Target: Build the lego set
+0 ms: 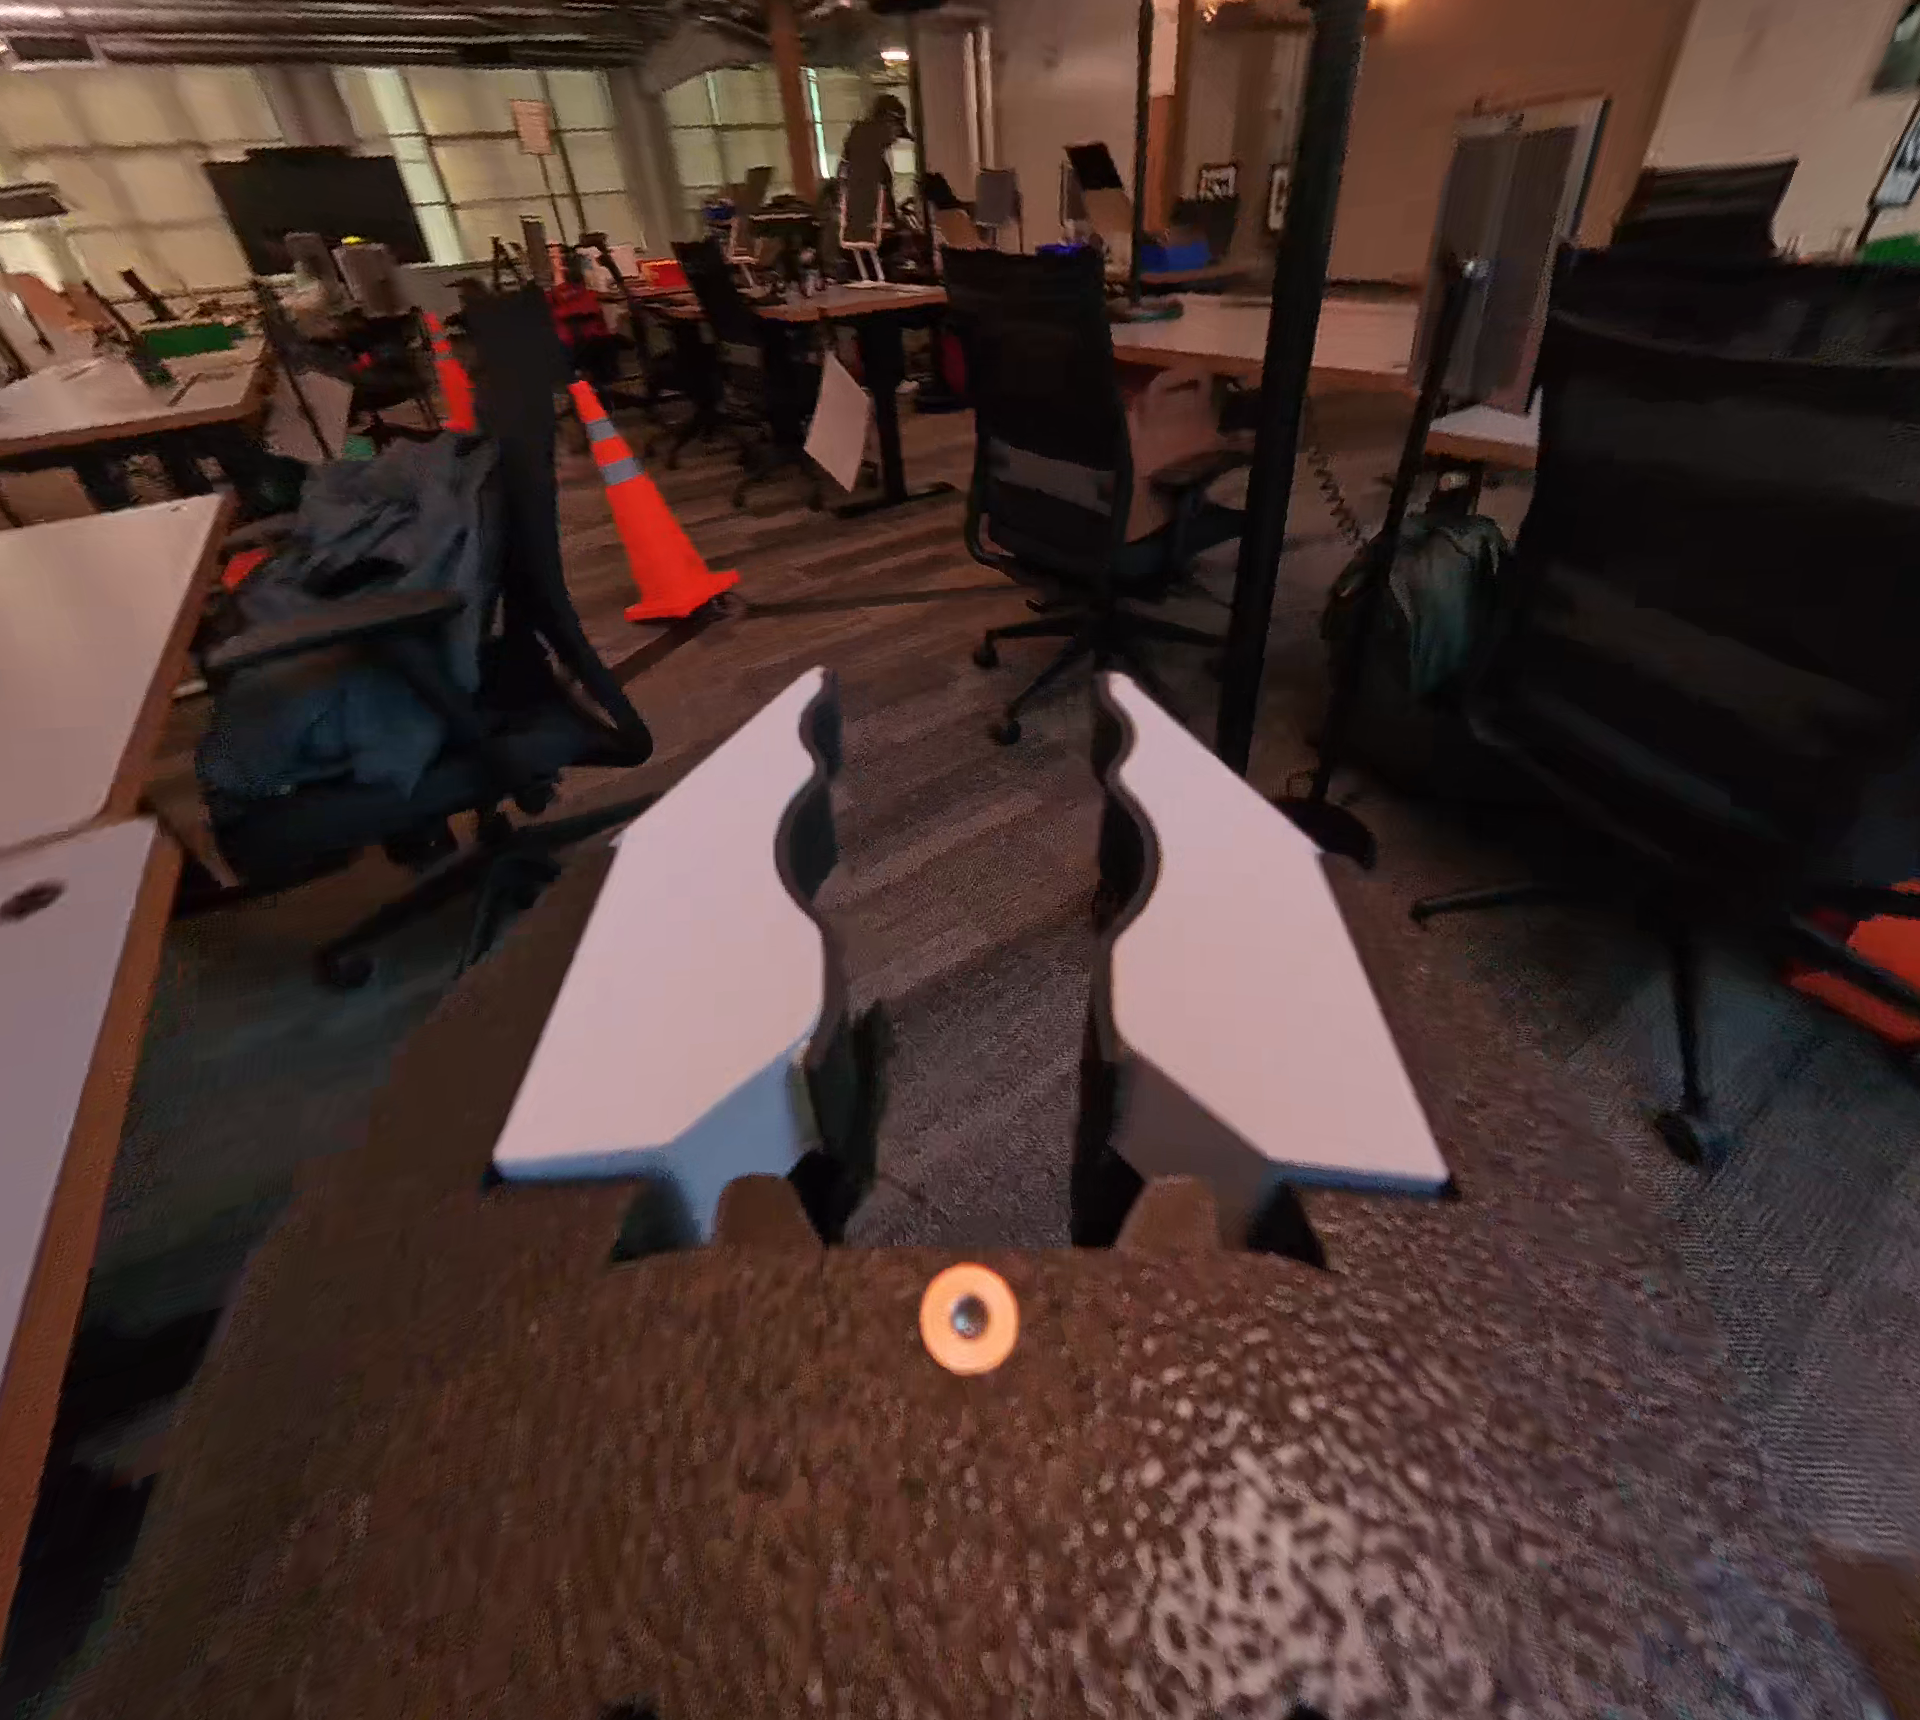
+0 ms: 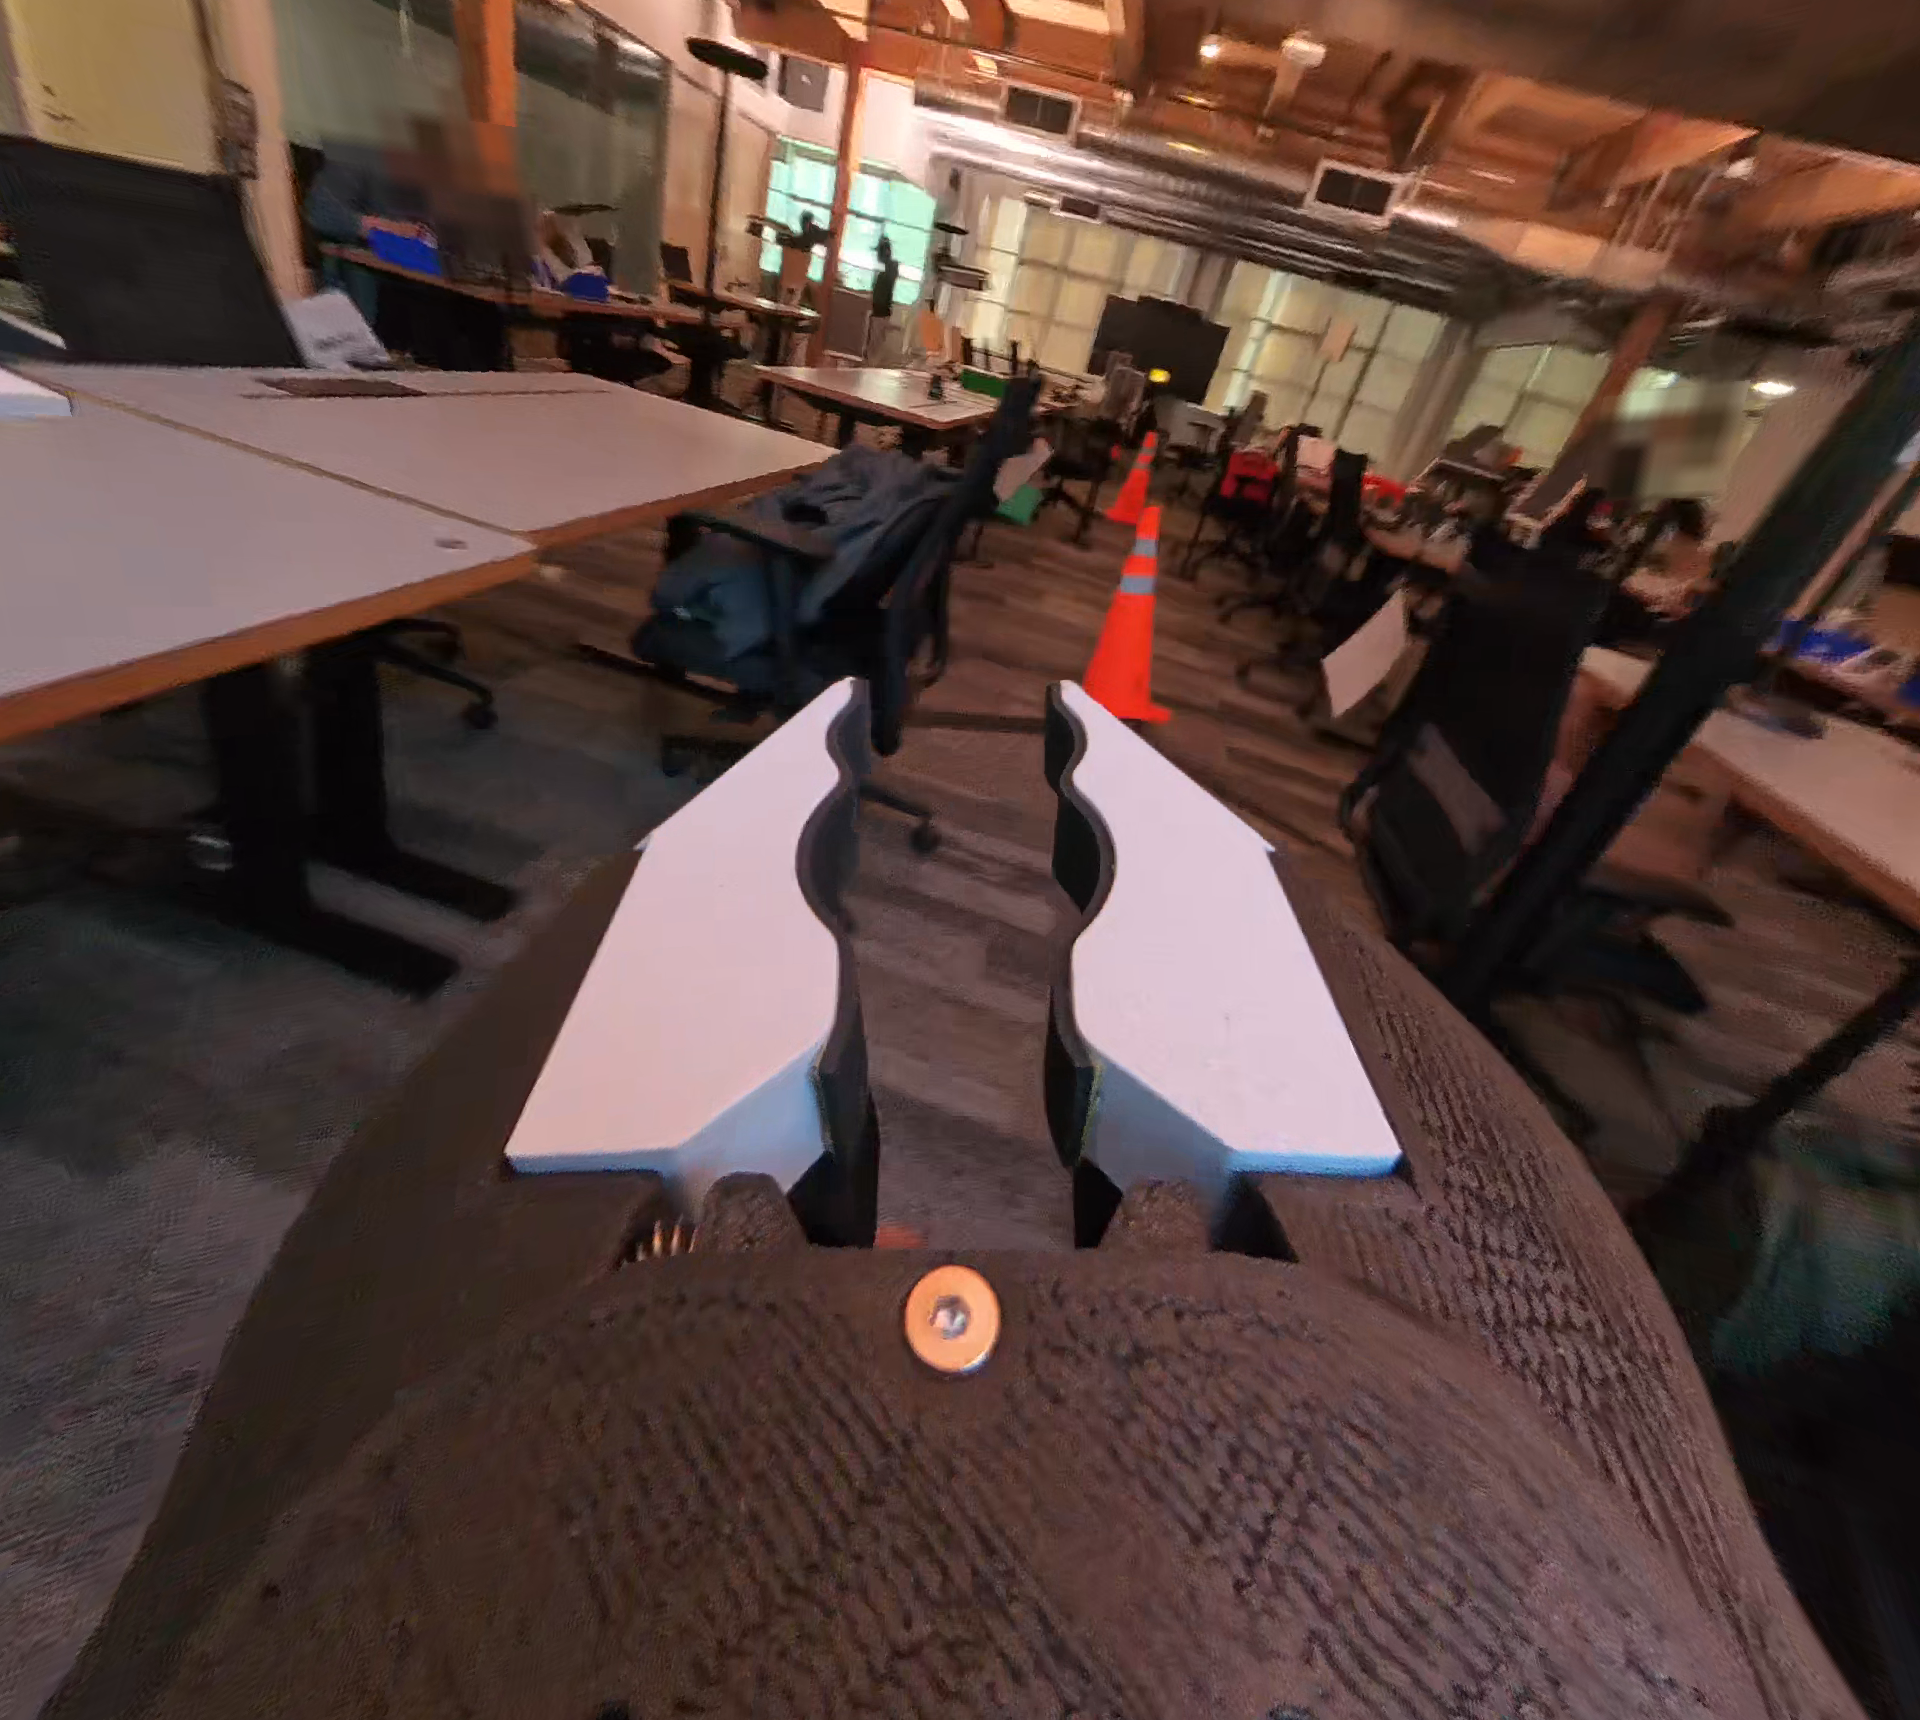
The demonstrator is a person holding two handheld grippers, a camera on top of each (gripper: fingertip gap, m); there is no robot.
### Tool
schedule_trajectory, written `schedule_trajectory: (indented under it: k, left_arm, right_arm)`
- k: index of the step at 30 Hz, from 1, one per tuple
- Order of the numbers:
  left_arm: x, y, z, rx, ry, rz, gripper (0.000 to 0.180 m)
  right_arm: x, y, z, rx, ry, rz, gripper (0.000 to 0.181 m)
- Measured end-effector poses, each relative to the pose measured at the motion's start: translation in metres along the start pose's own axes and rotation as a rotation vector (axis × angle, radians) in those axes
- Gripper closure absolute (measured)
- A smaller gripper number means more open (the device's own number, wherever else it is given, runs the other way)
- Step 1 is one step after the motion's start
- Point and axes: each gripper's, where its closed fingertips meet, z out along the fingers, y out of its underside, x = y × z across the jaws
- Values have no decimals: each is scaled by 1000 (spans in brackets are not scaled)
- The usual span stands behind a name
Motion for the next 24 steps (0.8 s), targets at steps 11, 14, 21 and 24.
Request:
schedule_trajectory:
  k: [11,14,21,24]
  left_arm:
    - [-61,28,438,19,151,52,105]
    - [-96,23,540,-15,162,32,100]
    - [-211,36,738,-30,70,27,98]
    - [-255,55,835,-28,102,39,96]
  right_arm:
    - [214,138,319,-132,157,-30,117]
    - [256,148,435,-128,80,62,104]
    - [326,178,705,-66,-27,144,85]
    - [357,210,807,-60,-21,119,86]
